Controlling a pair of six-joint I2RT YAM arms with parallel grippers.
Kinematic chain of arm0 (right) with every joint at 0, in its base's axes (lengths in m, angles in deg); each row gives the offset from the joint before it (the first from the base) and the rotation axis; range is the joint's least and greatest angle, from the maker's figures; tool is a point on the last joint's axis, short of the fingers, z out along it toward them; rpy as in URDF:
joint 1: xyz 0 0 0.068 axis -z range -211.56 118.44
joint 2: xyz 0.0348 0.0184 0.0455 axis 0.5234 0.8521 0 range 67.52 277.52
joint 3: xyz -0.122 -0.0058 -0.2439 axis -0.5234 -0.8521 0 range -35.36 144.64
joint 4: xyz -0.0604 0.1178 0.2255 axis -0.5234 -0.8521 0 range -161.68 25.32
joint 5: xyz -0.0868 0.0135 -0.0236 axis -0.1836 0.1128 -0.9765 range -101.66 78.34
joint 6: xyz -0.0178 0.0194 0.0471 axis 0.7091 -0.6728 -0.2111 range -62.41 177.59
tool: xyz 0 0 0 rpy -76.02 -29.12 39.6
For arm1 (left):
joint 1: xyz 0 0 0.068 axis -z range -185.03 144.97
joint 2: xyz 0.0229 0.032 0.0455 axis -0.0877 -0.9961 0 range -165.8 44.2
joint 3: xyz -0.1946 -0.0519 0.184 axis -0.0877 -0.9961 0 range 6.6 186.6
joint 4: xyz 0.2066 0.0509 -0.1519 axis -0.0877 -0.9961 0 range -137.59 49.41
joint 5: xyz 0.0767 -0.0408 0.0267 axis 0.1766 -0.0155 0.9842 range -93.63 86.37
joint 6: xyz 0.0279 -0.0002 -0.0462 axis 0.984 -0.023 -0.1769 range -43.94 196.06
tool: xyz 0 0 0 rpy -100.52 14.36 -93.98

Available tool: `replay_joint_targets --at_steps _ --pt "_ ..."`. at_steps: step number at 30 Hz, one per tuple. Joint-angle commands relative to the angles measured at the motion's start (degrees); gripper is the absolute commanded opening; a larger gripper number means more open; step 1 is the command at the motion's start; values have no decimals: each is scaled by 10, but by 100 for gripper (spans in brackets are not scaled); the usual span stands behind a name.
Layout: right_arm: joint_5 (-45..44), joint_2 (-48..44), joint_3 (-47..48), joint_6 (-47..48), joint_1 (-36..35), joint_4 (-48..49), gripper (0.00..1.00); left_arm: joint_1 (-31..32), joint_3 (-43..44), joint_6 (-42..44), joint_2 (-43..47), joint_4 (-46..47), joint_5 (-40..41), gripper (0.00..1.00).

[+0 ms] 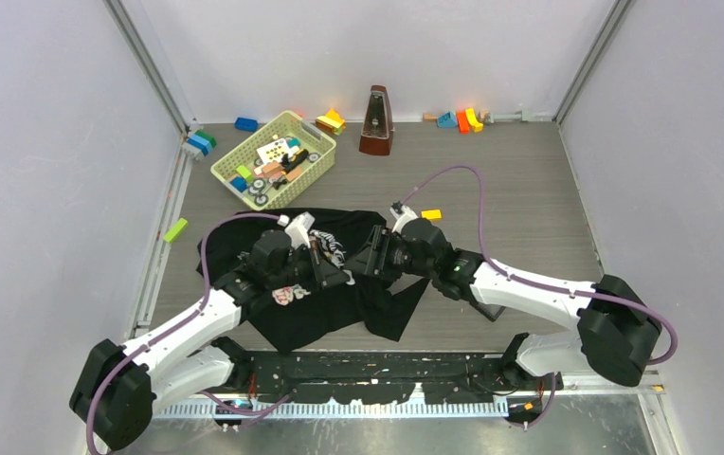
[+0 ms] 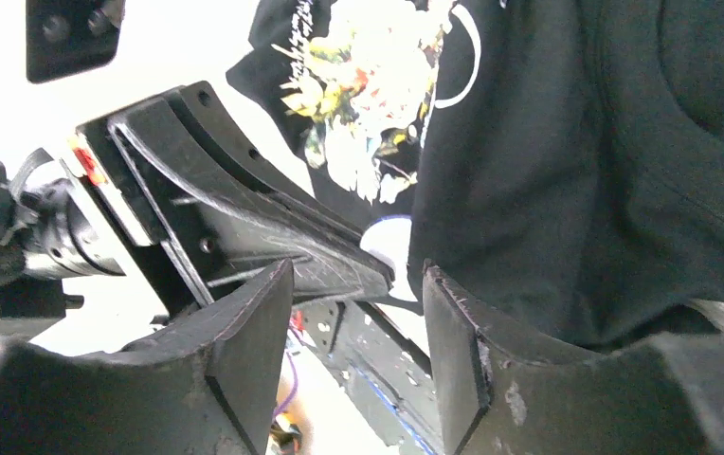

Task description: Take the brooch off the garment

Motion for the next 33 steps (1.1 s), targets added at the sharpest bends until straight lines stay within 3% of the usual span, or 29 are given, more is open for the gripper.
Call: replay_joint_targets --at_steps 1,5,12,21,33 --pt "-20 9 -1 -57 0 82 56 -1 -7 -35 15 89 -50 0" --pt "-39 13 5 -62 0 57 53 -1 -7 -31 21 82 -48 0" --pt "-81 -33 -22 -53 1 22 61 -1 -7 -25 30 68 -33 0" --pt "-81 -55 -68 -75 4 46 56 -1 -13 -31 48 80 -31 0" --pt "-33 -1 -51 -74 6 74 44 -1 -18 -37 52 99 -40 0"
